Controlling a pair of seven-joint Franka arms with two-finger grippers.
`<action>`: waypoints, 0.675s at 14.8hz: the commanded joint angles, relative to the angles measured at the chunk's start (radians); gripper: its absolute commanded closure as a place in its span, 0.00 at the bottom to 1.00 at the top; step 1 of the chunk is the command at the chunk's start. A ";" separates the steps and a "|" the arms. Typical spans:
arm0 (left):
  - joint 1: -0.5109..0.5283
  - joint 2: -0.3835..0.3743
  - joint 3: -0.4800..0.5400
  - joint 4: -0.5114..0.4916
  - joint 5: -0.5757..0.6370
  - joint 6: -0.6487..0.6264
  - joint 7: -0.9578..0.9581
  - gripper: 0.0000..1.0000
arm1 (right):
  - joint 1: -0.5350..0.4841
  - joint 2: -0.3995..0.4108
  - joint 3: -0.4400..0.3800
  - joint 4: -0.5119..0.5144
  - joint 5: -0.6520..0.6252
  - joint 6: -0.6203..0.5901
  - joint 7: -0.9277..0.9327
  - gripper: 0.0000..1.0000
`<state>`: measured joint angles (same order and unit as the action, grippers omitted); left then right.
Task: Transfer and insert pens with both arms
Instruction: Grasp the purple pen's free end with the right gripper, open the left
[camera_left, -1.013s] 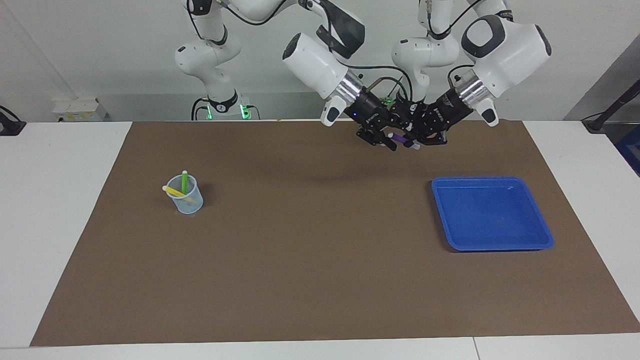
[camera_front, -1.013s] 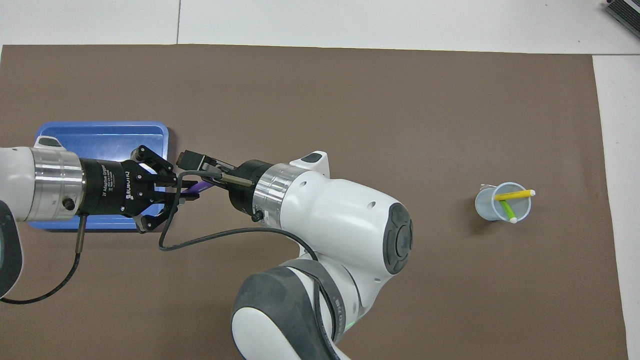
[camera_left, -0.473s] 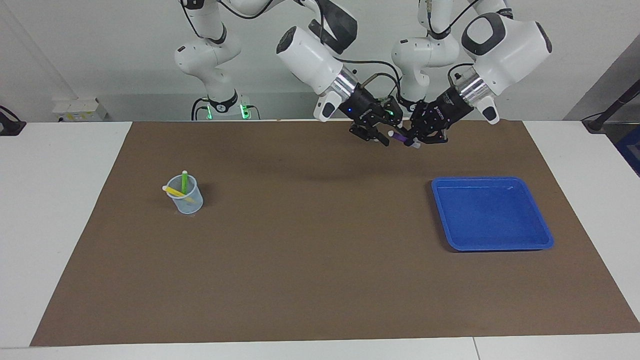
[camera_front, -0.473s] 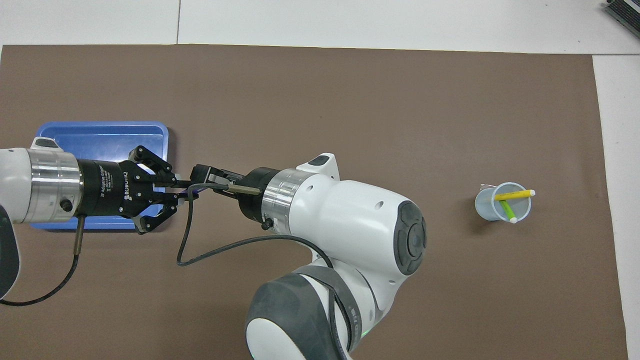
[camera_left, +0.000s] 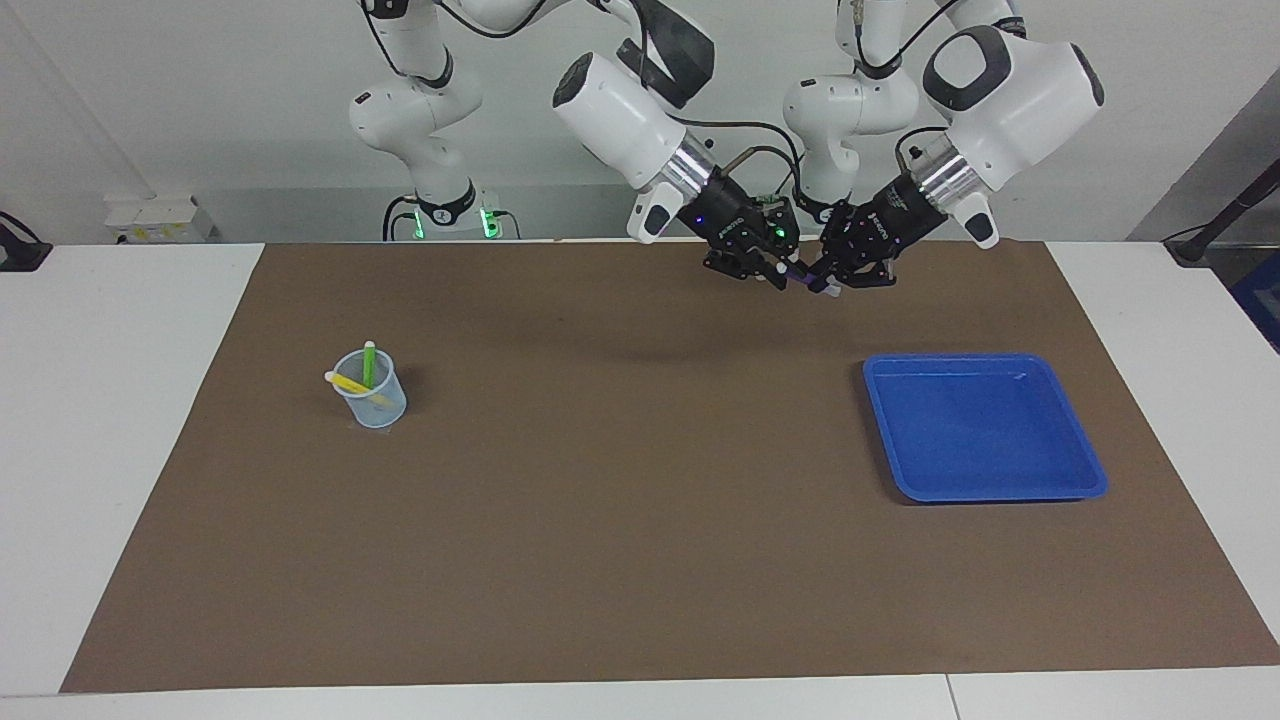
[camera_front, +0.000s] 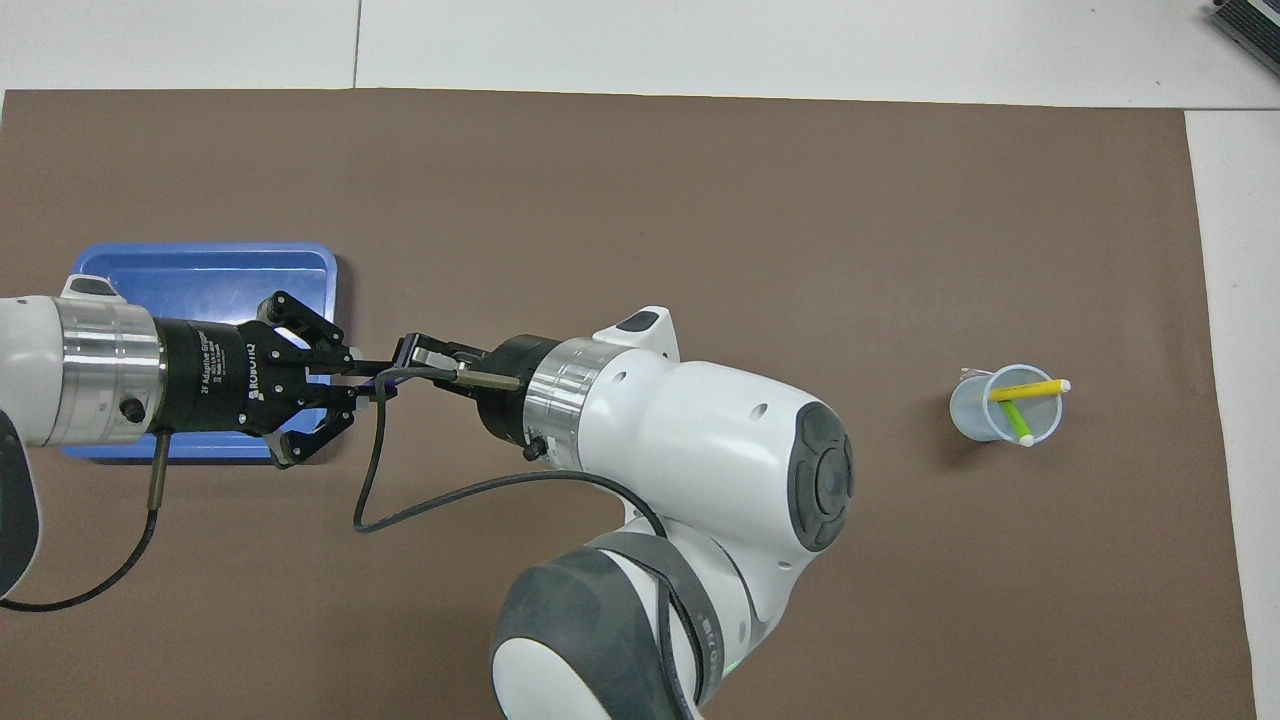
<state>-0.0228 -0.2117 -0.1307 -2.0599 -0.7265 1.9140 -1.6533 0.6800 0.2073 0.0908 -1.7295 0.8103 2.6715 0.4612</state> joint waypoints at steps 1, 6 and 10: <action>-0.020 -0.032 0.013 -0.032 -0.017 0.023 -0.017 1.00 | -0.011 -0.020 0.007 -0.021 -0.014 0.002 -0.003 0.98; -0.020 -0.032 0.014 -0.029 -0.016 0.027 -0.014 1.00 | -0.013 -0.019 0.007 -0.018 -0.013 0.004 -0.003 1.00; -0.020 -0.040 0.016 -0.029 -0.014 0.028 0.000 0.13 | -0.028 -0.017 0.007 -0.016 -0.014 -0.002 -0.022 1.00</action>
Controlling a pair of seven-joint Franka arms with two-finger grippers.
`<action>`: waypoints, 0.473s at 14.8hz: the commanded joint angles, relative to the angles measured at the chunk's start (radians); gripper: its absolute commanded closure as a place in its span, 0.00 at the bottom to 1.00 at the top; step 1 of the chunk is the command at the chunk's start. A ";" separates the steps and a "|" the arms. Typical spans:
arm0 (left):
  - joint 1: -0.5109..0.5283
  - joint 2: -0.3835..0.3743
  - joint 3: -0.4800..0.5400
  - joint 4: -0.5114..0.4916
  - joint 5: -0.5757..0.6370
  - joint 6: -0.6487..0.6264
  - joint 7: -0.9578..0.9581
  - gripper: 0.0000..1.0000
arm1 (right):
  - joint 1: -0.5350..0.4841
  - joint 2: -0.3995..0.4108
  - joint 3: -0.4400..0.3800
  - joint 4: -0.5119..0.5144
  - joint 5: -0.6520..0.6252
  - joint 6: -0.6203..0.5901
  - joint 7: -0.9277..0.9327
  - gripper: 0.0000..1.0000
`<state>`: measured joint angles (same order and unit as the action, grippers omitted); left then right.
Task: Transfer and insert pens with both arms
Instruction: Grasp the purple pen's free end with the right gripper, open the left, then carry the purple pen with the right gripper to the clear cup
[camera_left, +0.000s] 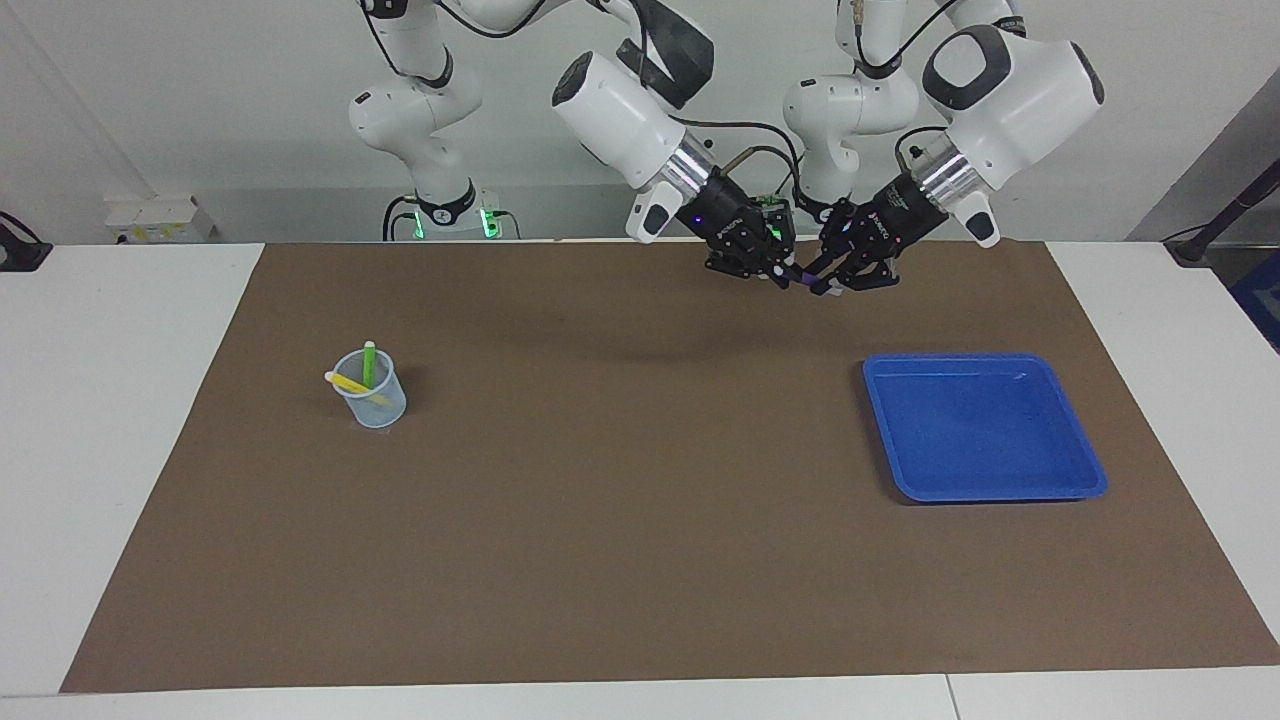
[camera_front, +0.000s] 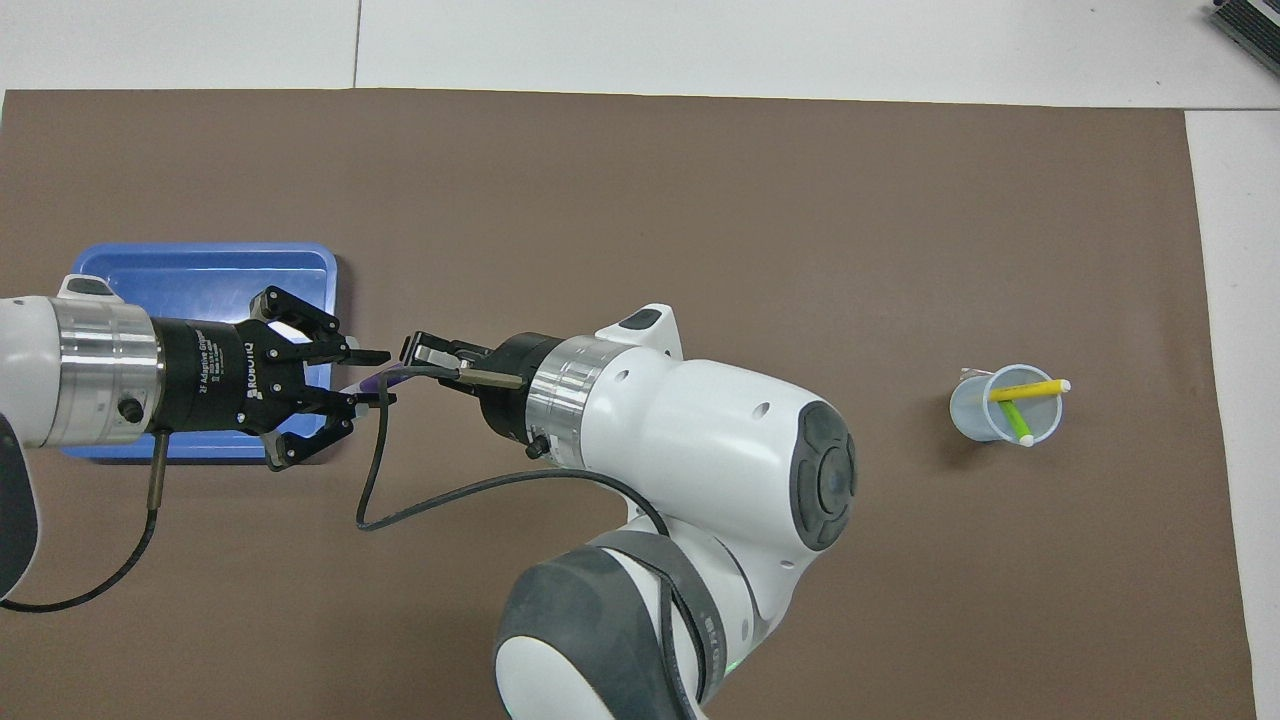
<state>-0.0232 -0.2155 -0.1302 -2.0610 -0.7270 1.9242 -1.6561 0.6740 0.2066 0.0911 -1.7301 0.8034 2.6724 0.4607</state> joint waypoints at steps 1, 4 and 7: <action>-0.018 -0.036 0.015 -0.028 -0.012 0.013 0.012 0.13 | -0.031 -0.018 0.007 -0.016 -0.007 -0.011 -0.055 1.00; -0.017 -0.042 0.017 -0.030 0.000 -0.001 0.186 0.00 | -0.079 -0.018 0.007 -0.016 -0.013 -0.057 -0.190 1.00; -0.004 -0.042 0.020 -0.027 0.120 -0.075 0.485 0.00 | -0.177 -0.035 0.006 -0.016 -0.029 -0.201 -0.359 1.00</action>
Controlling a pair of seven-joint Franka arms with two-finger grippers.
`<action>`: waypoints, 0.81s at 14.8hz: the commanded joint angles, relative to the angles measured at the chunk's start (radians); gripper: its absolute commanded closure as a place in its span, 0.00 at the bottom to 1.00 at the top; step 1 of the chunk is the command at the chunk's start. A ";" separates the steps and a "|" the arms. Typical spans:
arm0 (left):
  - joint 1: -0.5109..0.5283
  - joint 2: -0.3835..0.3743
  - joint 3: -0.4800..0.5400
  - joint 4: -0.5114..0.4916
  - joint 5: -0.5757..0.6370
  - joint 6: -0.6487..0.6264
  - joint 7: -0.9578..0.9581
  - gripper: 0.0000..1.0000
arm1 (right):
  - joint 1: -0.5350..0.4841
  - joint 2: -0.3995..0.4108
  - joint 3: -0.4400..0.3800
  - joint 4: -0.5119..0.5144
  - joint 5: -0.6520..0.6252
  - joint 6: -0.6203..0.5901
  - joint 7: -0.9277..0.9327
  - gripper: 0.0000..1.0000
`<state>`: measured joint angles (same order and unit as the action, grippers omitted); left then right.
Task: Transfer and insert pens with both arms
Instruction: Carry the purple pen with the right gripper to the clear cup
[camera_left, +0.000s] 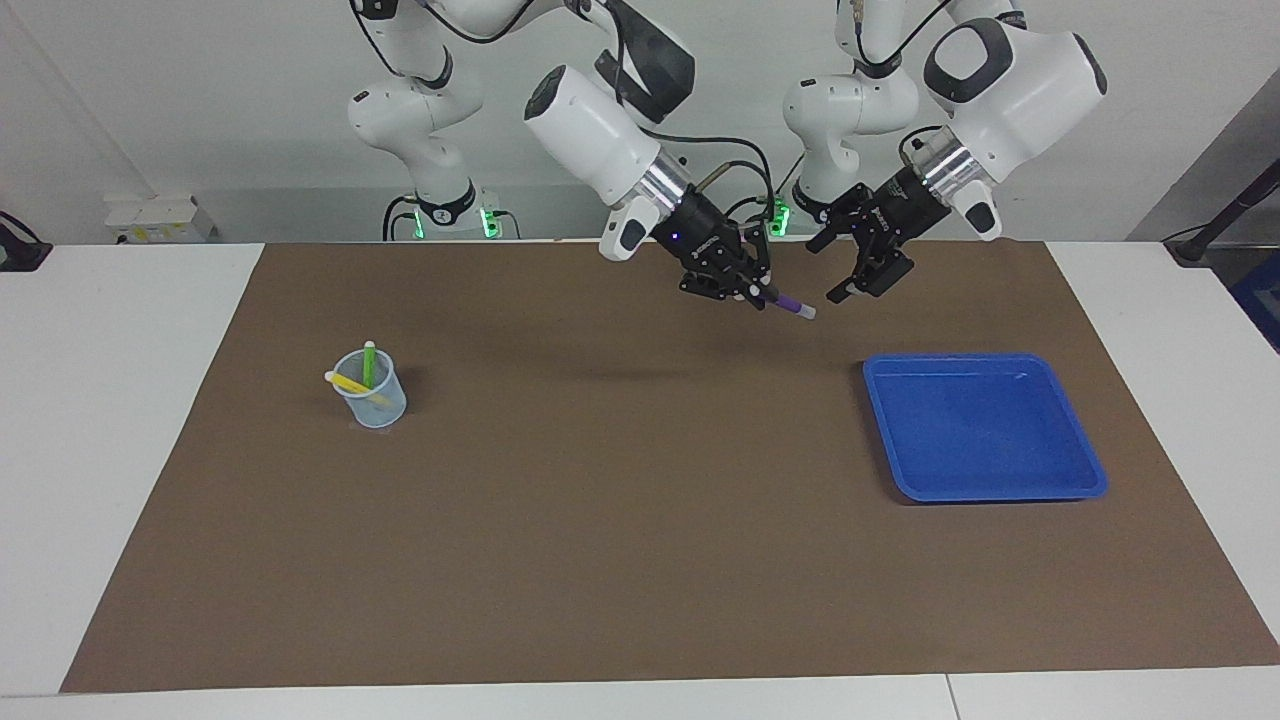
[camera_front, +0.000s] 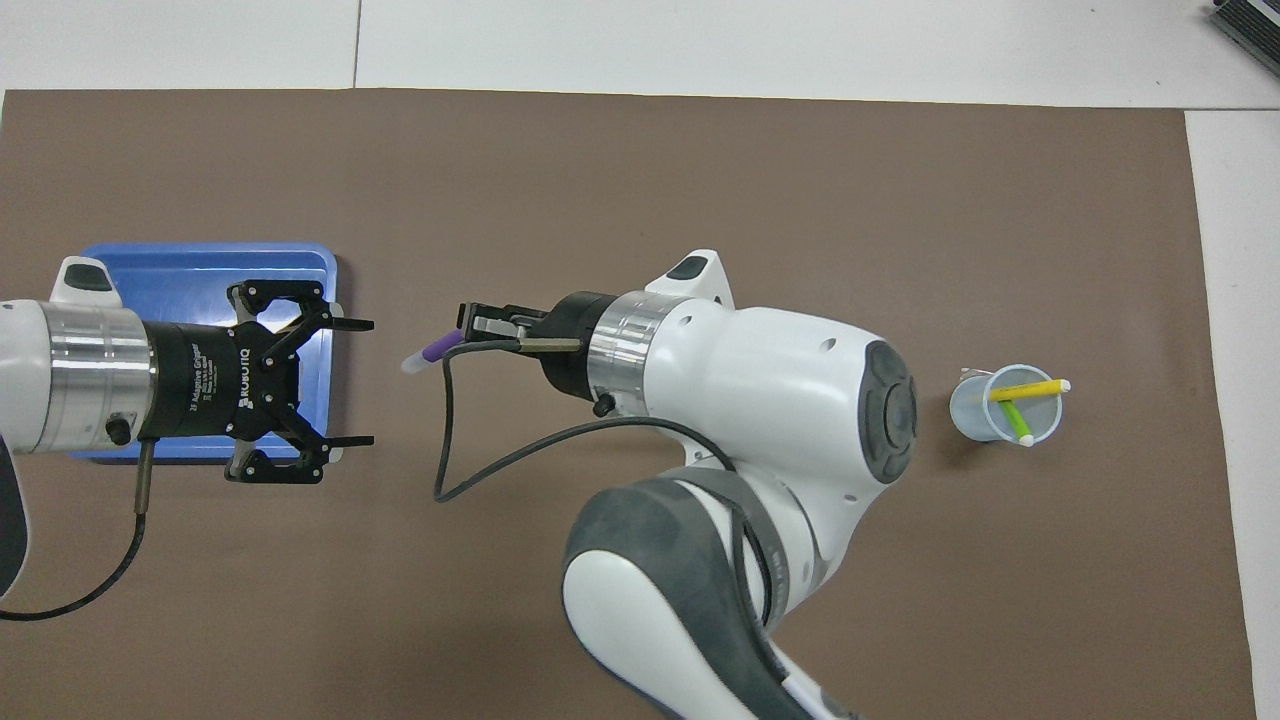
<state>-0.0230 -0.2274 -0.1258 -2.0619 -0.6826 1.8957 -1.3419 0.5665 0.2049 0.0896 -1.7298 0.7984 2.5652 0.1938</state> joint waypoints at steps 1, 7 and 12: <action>-0.005 -0.032 0.018 -0.026 0.137 -0.069 0.266 0.00 | -0.106 -0.039 0.007 -0.016 -0.065 -0.149 -0.129 1.00; 0.092 -0.032 0.022 -0.018 0.339 -0.121 0.775 0.00 | -0.308 -0.122 0.007 0.030 -0.349 -0.511 -0.282 1.00; 0.126 -0.012 0.022 0.046 0.550 -0.141 1.069 0.00 | -0.470 -0.199 0.007 0.009 -0.732 -0.785 -0.561 1.00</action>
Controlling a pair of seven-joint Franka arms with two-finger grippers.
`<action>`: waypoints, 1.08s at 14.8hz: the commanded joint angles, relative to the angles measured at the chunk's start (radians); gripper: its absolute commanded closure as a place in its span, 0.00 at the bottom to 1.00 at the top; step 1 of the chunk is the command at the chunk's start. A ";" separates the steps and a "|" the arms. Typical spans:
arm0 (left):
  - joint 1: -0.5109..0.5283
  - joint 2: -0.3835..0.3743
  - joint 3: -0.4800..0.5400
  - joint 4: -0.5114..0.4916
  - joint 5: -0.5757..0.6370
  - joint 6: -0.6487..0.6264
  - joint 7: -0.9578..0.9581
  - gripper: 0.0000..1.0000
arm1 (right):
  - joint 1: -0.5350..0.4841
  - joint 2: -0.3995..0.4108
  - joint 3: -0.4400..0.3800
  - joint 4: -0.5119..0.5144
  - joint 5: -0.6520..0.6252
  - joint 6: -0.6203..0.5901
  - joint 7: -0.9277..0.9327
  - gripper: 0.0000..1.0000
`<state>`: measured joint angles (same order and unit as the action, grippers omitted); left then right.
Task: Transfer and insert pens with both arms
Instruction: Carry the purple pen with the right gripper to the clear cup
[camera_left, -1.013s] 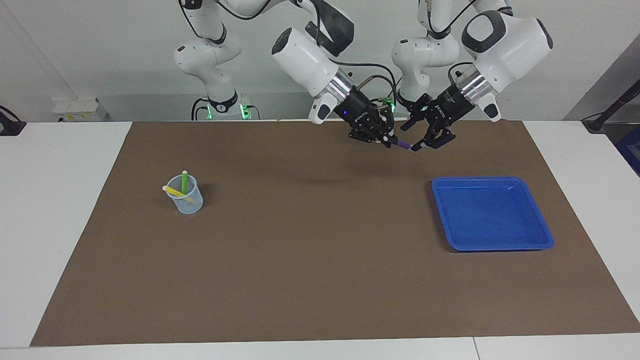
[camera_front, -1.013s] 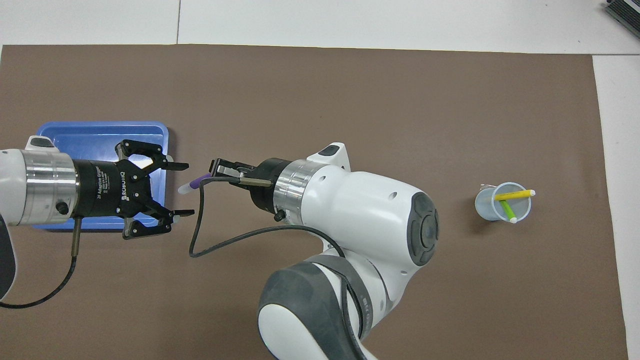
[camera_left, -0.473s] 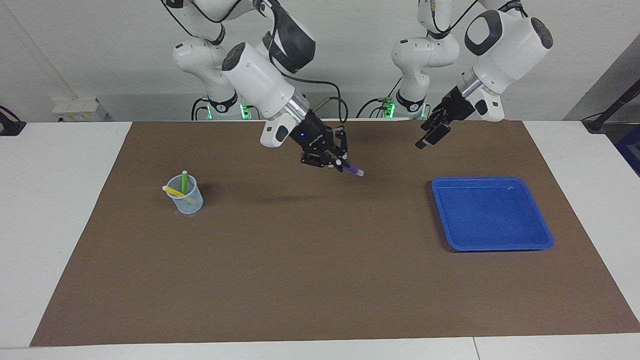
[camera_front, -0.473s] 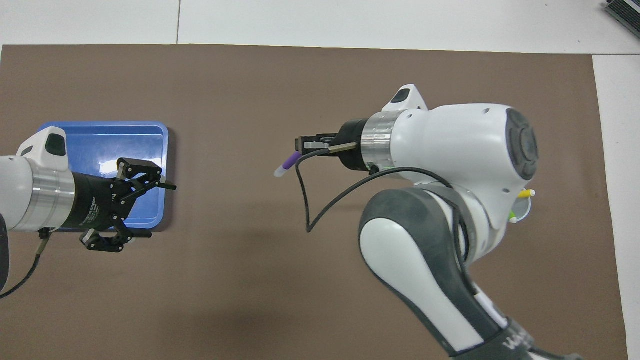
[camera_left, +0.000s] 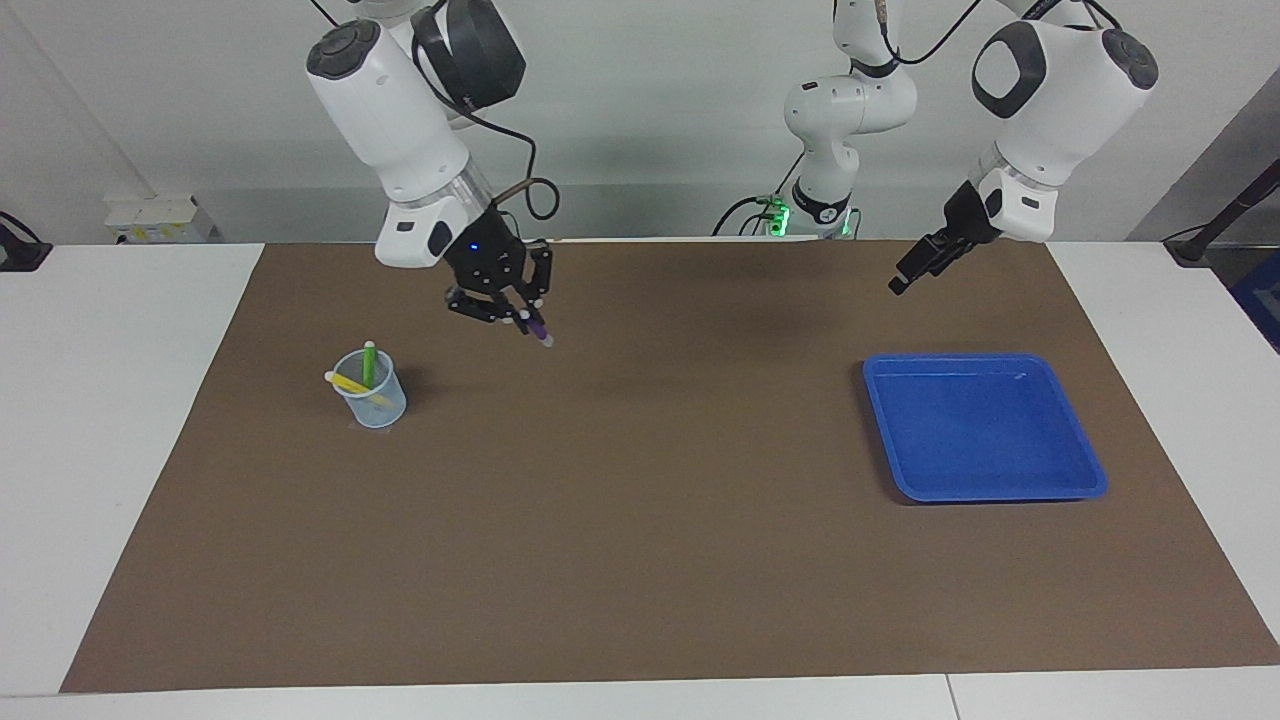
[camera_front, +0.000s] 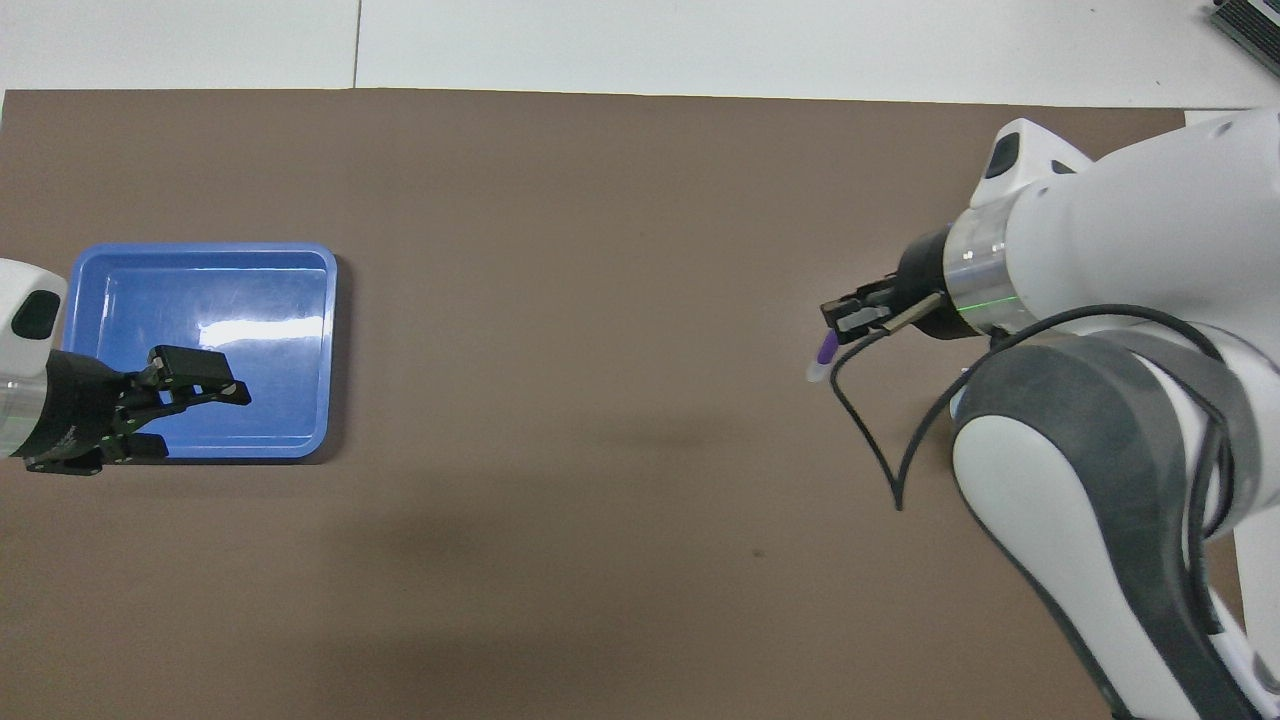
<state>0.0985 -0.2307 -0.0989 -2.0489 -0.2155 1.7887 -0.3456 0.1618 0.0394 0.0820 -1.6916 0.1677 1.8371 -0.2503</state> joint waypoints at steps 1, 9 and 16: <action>0.004 0.007 -0.005 0.048 0.122 -0.038 0.088 0.00 | -0.115 -0.036 0.015 -0.045 -0.115 -0.064 -0.188 1.00; -0.008 0.048 -0.005 0.138 0.143 -0.032 0.085 0.00 | -0.232 -0.171 0.015 -0.389 -0.171 0.172 -0.343 1.00; -0.057 0.099 0.028 0.274 0.142 -0.089 0.077 0.00 | -0.258 -0.170 0.016 -0.476 -0.172 0.267 -0.346 1.00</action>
<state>0.0791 -0.1850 -0.1038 -1.8849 -0.0957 1.7721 -0.2707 -0.0779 -0.0953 0.0878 -2.1079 0.0142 2.0595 -0.5861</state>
